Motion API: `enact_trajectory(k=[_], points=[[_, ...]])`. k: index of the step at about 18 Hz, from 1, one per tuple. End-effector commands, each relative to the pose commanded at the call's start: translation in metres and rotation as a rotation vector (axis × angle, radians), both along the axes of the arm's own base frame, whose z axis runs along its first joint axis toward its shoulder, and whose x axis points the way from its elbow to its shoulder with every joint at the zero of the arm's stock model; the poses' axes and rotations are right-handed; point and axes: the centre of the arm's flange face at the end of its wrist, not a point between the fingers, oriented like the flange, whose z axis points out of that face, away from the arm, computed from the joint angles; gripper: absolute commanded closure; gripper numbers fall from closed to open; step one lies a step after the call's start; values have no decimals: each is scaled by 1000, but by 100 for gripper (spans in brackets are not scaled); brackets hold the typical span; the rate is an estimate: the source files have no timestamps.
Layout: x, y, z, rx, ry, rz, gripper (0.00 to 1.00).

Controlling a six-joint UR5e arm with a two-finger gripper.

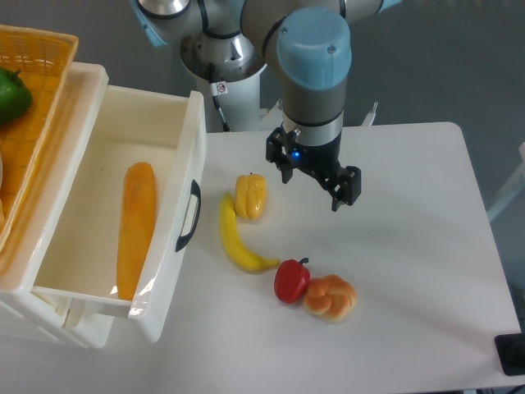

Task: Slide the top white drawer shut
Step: 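Move the open gripper down toward the front of the open white drawer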

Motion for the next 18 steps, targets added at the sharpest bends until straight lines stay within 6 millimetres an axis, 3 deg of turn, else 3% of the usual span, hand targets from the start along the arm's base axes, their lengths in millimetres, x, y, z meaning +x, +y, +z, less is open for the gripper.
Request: enact_trajectory(k=[4, 18], points=[[-10, -10, 1, 7, -1, 24, 0], [-3, -6, -22, 34, 46, 18, 0]])
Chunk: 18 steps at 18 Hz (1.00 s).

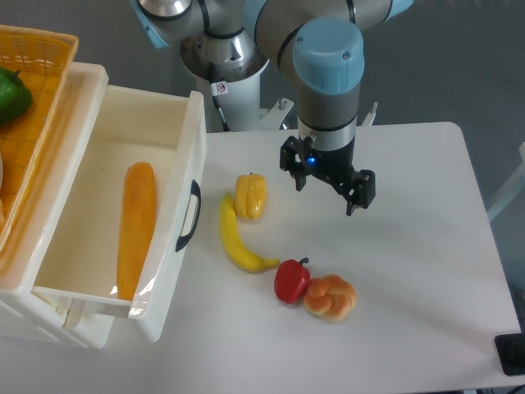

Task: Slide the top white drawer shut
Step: 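Move the open gripper down toward the front of the open white drawer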

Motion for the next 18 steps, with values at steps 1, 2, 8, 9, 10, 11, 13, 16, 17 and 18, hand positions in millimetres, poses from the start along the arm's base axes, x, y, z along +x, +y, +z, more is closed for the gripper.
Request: enact_trajectory(k=[1, 2, 8, 9, 10, 11, 13, 16, 17, 18], points=[[1, 2, 0, 0, 1, -9, 0], [1, 5, 2, 4, 6, -14, 0], [-10, 15, -21, 7, -28, 142, 0], [-10, 16, -22, 8, -31, 153, 0], [-9, 16, -25, 4, -34, 155, 0], [-8, 16, -26, 3, -34, 161, 0], [-2, 25, -38, -7, -48, 219, 0], [7, 37, -50, -6, -71, 261, 0], [14, 43, -53, -8, -77, 261, 0], [19, 46, -59, -15, -91, 264, 0]])
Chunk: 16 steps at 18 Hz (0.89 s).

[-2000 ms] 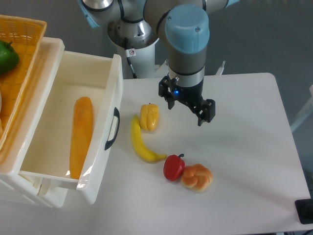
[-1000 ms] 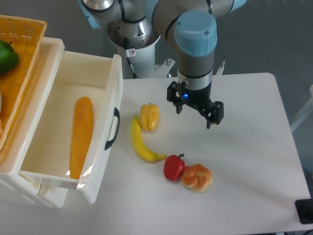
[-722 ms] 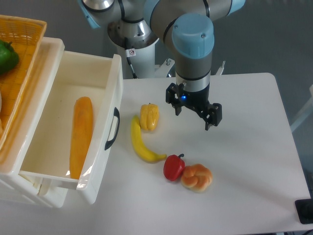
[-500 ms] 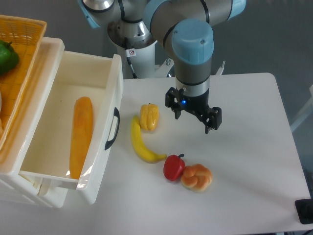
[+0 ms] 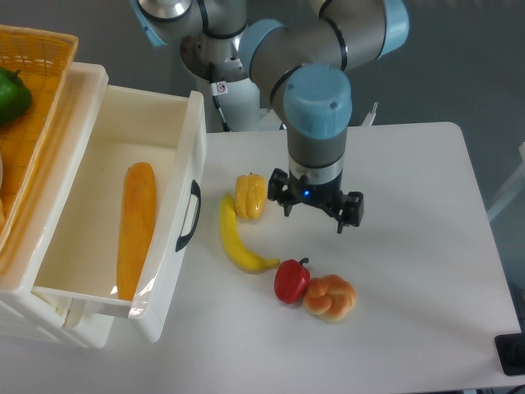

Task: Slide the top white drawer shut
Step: 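Move the open gripper down toward the front of the open white drawer, then lower the gripper beside the drawer front and push against its handle side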

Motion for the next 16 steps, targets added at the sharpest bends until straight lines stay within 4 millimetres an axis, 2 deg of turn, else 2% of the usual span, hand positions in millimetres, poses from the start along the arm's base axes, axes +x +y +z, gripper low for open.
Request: enact_trajectory(k=[2, 6, 10, 16], points=[[9, 10, -16, 23, -67, 40, 0], [14, 11, -20, 10, -96, 95, 0], [16, 20, -38, 24, -168, 172, 0], [28, 19, -52, -17, -236, 174, 0]])
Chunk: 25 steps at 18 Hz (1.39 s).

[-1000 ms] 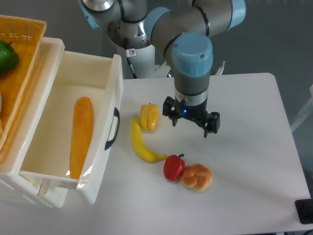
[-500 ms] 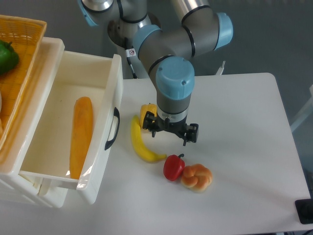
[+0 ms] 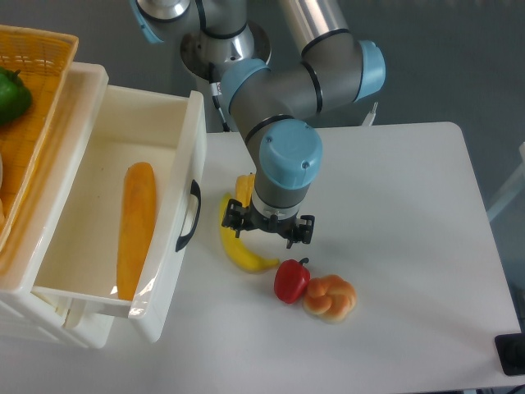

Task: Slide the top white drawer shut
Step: 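Lower the gripper beside the drawer front and push against its handle side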

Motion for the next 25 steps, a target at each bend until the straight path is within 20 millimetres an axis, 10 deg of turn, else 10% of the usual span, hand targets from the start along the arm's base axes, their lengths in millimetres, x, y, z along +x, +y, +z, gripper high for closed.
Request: enact_trajectory(k=[25], points=[[25, 18, -7, 0, -20, -52, 0]])
